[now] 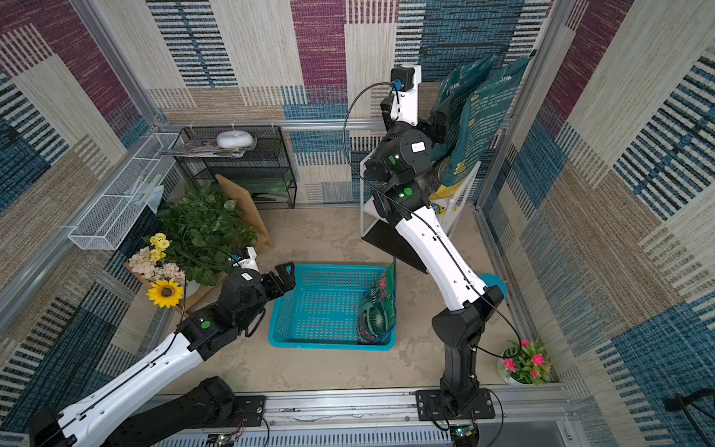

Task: Take down the fertilizer bag from the shelf
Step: Pick up the fertilizer bag from the shelf.

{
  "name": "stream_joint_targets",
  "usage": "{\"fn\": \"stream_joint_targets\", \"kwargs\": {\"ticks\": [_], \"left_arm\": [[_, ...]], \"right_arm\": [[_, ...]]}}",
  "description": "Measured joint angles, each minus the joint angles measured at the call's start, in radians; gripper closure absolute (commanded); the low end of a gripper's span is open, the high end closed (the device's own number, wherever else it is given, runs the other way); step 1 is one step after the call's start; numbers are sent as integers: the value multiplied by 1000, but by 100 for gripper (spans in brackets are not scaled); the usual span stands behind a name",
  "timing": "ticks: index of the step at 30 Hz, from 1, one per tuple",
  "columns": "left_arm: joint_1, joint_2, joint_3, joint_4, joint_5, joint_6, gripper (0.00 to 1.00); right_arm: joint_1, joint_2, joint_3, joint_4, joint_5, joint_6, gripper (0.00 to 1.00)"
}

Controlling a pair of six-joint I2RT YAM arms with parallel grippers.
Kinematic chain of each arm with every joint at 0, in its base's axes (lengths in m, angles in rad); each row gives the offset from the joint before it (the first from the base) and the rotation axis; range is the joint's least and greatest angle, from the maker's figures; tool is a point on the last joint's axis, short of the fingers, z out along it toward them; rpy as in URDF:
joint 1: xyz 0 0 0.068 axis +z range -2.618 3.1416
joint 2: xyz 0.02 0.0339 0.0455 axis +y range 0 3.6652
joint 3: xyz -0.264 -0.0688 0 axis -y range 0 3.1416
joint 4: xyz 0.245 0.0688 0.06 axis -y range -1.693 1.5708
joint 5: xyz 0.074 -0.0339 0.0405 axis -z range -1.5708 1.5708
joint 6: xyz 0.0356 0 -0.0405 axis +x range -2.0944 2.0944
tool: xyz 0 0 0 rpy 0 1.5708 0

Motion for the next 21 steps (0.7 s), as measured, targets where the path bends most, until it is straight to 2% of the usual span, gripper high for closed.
{"fn": "stream_joint_targets", "kwargs": {"ticks": [5,7,9,12,14,21], "left_arm": [[0,-20,-2,2,22,10,1],[0,-37,-6,9,55,25,1],[-1,-64,-13,11,79,34,1],[-1,-125,-40,7,86,45,1],[-1,-174,-62,0,83,47,1],[-4,-325,-112,-7,26,61,1]], "right_arm": [[-36,2,7,-111,-2,107,12],[-50,10,16,-147,-4,141,16],[-69,22,26,-192,-5,172,36],[-86,32,32,-255,-11,216,78],[-87,32,33,-285,-21,245,100],[-82,21,71,-436,-99,383,100]]}}
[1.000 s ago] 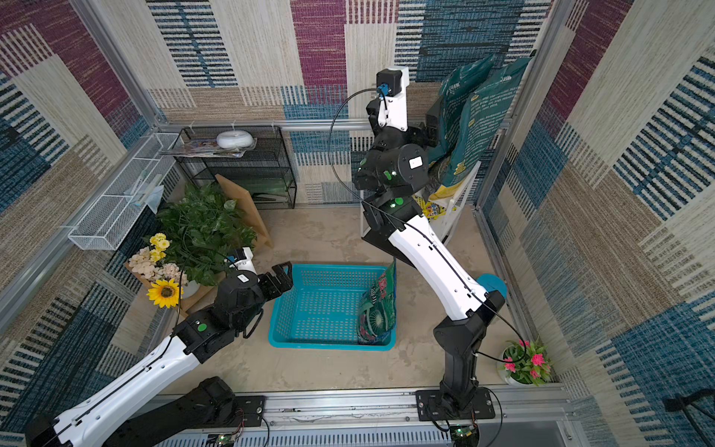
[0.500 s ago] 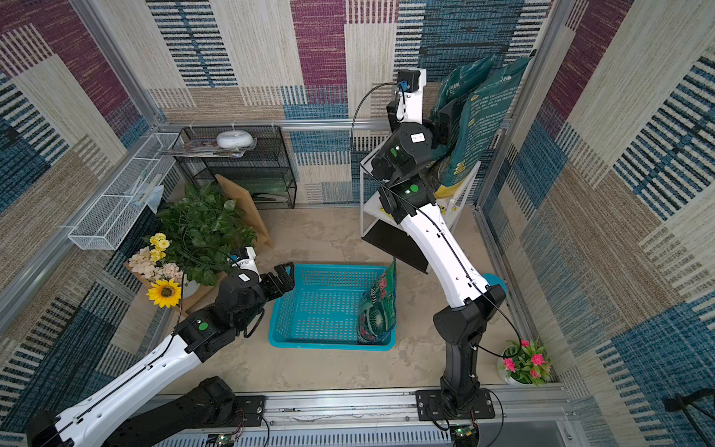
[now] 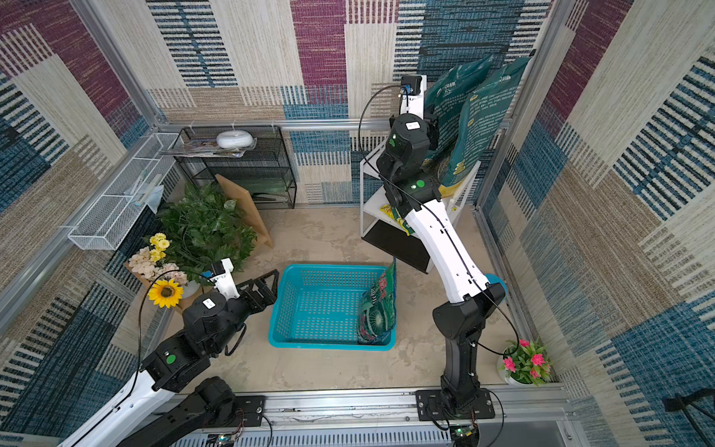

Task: Take down the fertilizer bag from the shelf
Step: Pick up the fertilizer bag from the shelf, then place the fertilizer bag in the storage box.

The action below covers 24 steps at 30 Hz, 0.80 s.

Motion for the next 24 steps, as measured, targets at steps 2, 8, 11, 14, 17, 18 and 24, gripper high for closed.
{"fn": "stream_joint_targets", "kwargs": {"ticks": [2,8,11,14,17,18,24], "left_arm": [[0,-3,-1,0,-6,10,1],[-1,36,-1,0,-15,28,1],[-1,40,-1,-8,-8,28,1],[-1,27,-1,-20,-9,28,1],[-2,13,-4,-23,-7,28,1],[-2,11,-5,-24,-6,28,1],[-2,-30,-8,-42,-28,27,1]], "right_arm": [[11,-20,2,-53,-34,43,100],[101,-96,-5,-177,-154,134,100],[169,-112,6,-219,-180,148,100],[253,-120,17,-241,-192,145,100],[319,-135,18,-276,-204,149,100],[335,-140,18,-287,-214,152,100],[404,-208,-40,-402,-272,237,100]]}}
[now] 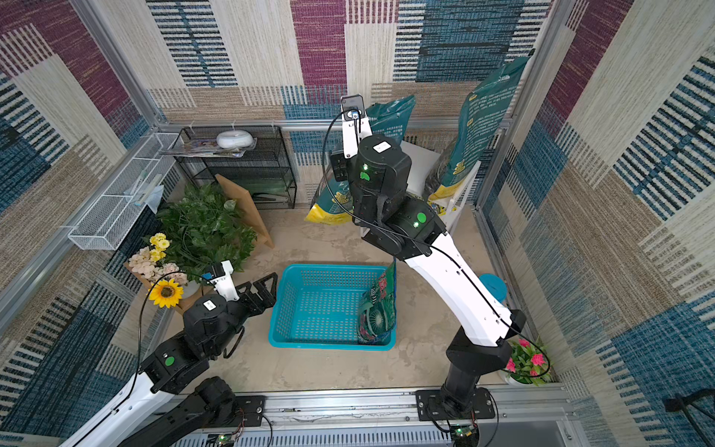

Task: Take down the fertilizer bag from the shelf
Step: Place the fertilizer bag in the storage box.

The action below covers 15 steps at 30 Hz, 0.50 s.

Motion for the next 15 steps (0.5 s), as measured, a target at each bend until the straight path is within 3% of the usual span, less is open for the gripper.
{"fn": "stream_joint_targets", "kwargs": {"ticks": [7,15], "left_arm": [[0,-63,-19,-7,-39,-11,1],[0,-60,-19,-12,-51,-23,1]], "right_arm": [[71,-164,-260,-50,-88,137,100],[89,-396,-761,-2,-154,289,100]]}}
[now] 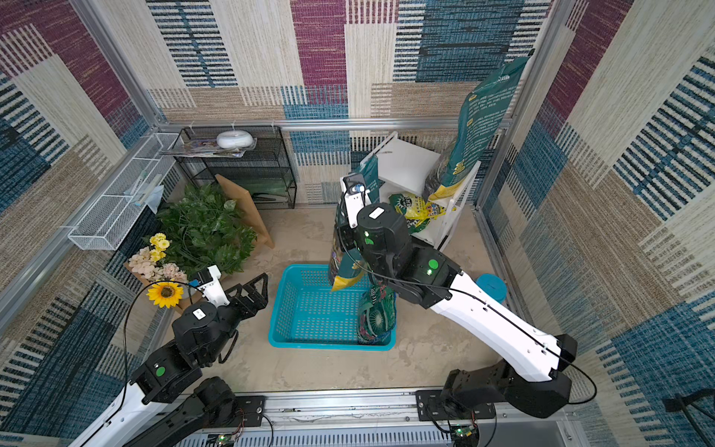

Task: Take down the fertilizer bag from the shelf
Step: Place the fertilizer bag in the storage box.

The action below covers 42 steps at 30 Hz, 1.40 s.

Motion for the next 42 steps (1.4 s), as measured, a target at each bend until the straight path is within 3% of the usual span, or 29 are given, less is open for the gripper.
{"fn": "stream_joint_targets", "kwargs": {"ticks": [5,14,23,29,42], "left_arm": [[0,2,0,0,0,-3,1],[0,5,0,0,0,-3,1],[0,6,-6,0,1,-3,1],[0,10,-8,0,1,-3,1],[0,11,-9,0,0,-3,1]], "right_arm": [[1,-100,-241,64,0,35,100],[6,-141,-351,164,-95,80,100],[13,-241,-570,188,-139,139,100],[48,-324,-671,253,-115,162,100],[198,-309,-770,390,40,203,100]]}}
